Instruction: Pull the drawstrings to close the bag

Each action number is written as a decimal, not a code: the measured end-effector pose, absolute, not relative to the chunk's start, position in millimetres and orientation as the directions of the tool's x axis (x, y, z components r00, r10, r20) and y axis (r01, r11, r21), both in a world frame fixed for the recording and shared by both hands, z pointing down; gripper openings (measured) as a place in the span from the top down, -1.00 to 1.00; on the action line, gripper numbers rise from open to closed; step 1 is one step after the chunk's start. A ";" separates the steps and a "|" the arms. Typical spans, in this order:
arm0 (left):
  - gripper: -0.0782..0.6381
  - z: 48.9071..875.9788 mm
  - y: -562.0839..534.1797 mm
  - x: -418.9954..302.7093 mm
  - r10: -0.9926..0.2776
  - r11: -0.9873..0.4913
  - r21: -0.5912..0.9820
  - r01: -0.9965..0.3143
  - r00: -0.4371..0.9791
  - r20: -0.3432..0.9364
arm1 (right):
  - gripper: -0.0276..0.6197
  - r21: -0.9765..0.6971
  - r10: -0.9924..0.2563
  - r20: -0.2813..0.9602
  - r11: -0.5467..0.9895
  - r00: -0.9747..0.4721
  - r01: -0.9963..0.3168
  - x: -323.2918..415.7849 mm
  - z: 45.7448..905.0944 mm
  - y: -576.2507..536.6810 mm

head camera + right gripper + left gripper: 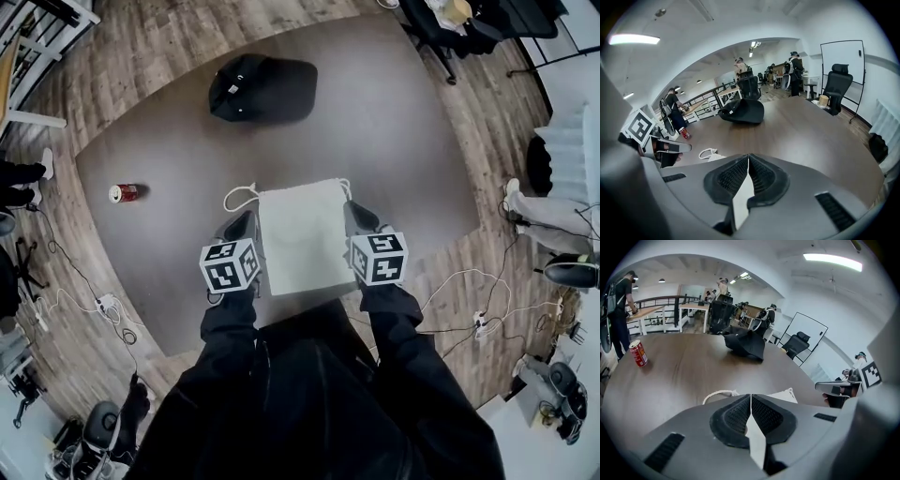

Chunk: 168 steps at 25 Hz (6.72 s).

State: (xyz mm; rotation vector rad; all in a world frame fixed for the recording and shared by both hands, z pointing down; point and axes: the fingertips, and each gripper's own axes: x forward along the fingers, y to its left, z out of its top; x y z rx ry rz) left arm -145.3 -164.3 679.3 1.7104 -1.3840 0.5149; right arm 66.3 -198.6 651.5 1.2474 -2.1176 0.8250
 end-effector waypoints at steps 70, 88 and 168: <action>0.69 601.6 -179.2 -244.0 -0.690 0.352 0.198 -0.915 -0.111 0.715 | 0.83 -0.141 -0.766 0.636 0.009 -0.098 -0.990 180.7 601.0 -217.7; 0.69 488.7 -183.5 -255.0 -0.853 0.258 0.227 -0.939 -0.111 0.510 | 0.83 0.076 -0.914 0.381 0.179 -0.137 -0.981 173.2 445.2 -189.0; 0.15 668.6 -95.6 -162.7 -0.594 -0.032 0.177 -0.984 0.162 0.788 | 0.10 -0.175 -0.550 0.696 0.494 -0.462 -0.851 35.5 646.6 -115.9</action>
